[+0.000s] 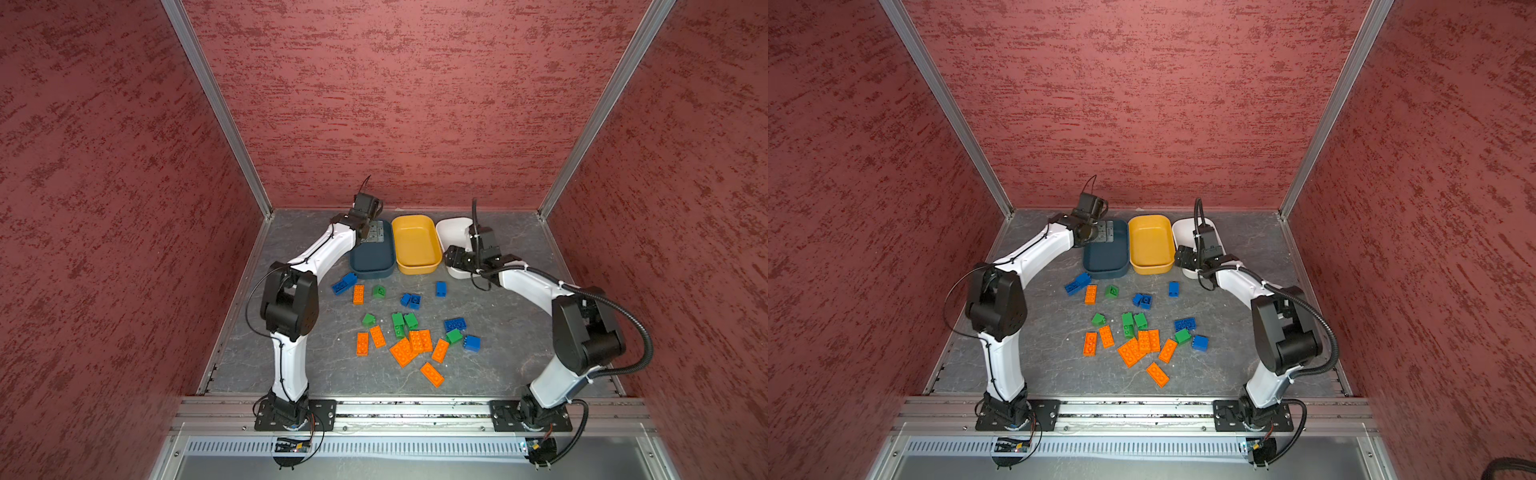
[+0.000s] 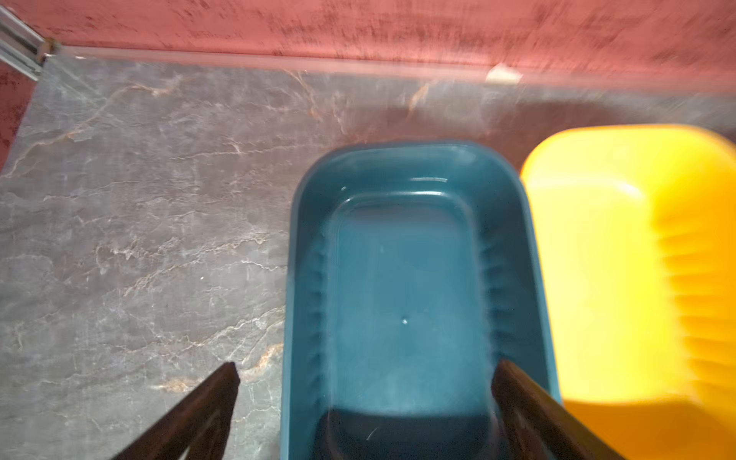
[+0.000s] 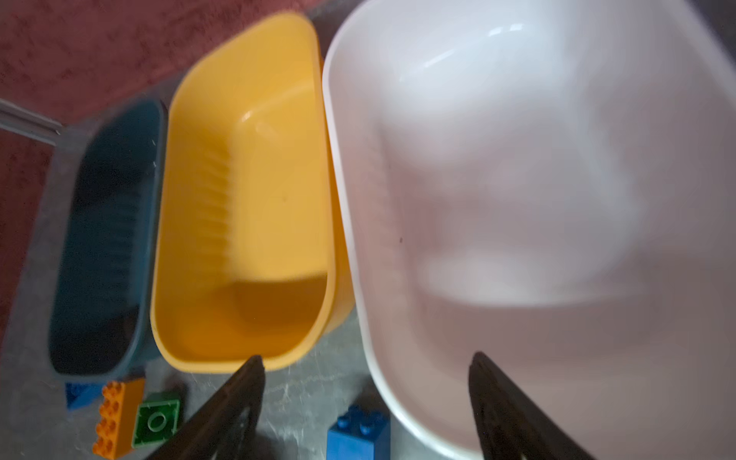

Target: Sort the legos into containers by color

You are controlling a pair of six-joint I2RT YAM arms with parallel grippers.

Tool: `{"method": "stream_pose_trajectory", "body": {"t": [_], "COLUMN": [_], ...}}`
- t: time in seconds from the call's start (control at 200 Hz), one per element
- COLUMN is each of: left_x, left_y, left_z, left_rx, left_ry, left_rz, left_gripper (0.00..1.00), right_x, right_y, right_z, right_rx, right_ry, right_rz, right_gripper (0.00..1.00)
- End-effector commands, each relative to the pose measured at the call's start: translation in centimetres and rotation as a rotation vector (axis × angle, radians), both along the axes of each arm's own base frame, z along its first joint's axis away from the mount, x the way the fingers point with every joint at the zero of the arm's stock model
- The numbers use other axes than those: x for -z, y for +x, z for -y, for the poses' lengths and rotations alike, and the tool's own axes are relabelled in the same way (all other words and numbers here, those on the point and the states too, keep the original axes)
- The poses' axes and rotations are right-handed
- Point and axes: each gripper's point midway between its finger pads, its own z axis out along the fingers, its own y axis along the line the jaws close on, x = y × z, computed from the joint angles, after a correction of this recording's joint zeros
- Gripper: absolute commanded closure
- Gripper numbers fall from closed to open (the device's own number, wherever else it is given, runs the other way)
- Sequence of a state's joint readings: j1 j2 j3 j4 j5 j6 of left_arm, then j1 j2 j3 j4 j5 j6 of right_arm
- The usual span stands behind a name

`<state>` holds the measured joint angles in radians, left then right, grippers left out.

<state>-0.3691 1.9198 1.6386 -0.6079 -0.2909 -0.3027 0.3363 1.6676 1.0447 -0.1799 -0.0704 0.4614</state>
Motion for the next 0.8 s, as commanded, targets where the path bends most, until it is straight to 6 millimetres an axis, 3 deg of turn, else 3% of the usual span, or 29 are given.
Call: {"method": "stream_pose_trajectory", "body": {"t": [0.0, 0.281, 0.391, 0.621, 0.797], "left_x": [-0.9, 1.4, 1.8, 2.2, 1.7], "left_y": [-0.8, -6.1, -7.4, -8.4, -8.3], "left_z": [-0.3, -5.1, -6.4, -7.3, -7.4], "left_rx": [-0.066, -0.268, -0.308, -0.333, -0.336], "left_ry": [-0.108, -0.186, -0.214, -0.194, -0.197], "left_rz": [0.073, 0.029, 0.018, 0.001, 0.017], "left_gripper": [0.01, 0.01, 0.01, 0.01, 0.01], "right_x": [0.2, 3.9, 4.1, 1.2, -1.7], "right_y": [-1.6, -3.3, -2.8, -1.9, -3.4], "right_z": [0.1, -2.4, -1.7, -0.6, -1.0], "right_rx": [-0.002, -0.108, -0.042, 0.022, -0.011], "right_ry": [-0.071, -0.196, -0.258, -0.286, -0.247], "right_rz": [0.015, -0.086, -0.089, -0.02, 0.018], "right_gripper": [0.24, 0.29, 0.28, 0.26, 0.27]}}
